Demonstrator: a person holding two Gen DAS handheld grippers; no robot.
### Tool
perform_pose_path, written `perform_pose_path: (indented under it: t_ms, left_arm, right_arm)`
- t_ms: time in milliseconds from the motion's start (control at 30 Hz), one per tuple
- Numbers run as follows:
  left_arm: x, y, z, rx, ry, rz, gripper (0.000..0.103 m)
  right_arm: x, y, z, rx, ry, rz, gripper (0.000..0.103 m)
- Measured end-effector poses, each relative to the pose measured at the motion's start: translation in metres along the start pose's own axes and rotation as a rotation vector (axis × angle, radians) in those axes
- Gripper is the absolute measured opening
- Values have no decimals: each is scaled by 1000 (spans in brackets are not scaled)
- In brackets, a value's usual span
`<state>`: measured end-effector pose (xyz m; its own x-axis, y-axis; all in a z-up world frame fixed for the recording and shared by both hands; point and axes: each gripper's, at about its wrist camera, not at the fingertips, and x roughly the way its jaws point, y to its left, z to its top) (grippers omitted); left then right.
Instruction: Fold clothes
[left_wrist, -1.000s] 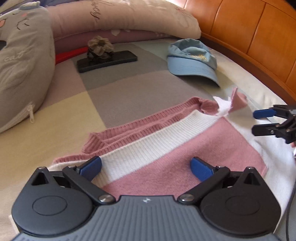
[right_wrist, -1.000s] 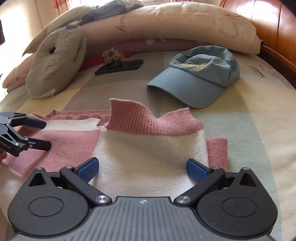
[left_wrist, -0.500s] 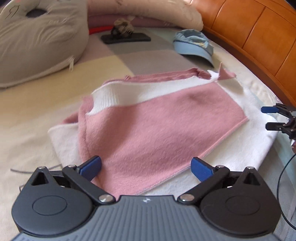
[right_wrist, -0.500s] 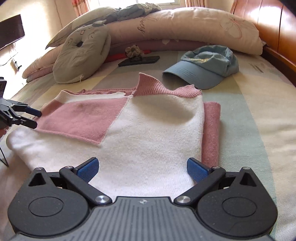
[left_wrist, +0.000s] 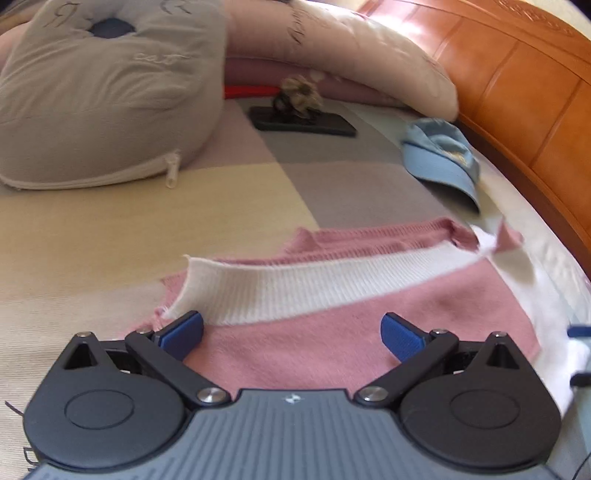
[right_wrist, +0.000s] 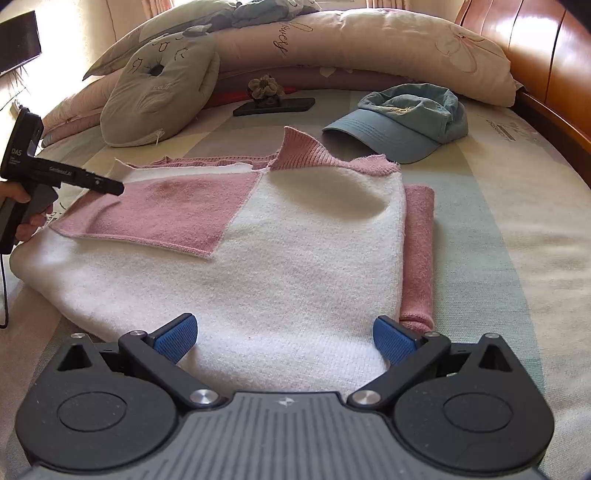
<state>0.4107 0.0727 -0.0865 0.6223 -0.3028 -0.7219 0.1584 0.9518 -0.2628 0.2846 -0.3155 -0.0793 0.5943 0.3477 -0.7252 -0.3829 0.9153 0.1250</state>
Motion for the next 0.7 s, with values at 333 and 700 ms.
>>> perform_pose_path:
  t_ms: [333,700]
  left_arm:
    - [-6,-30,-17,154,56,-68,102]
    - [-3,-34,-30,206,47,-34,102]
  right_arm:
    - [-7,-4,28,13,-91,6,103]
    - [85,-17,110,84,-92,95,95]
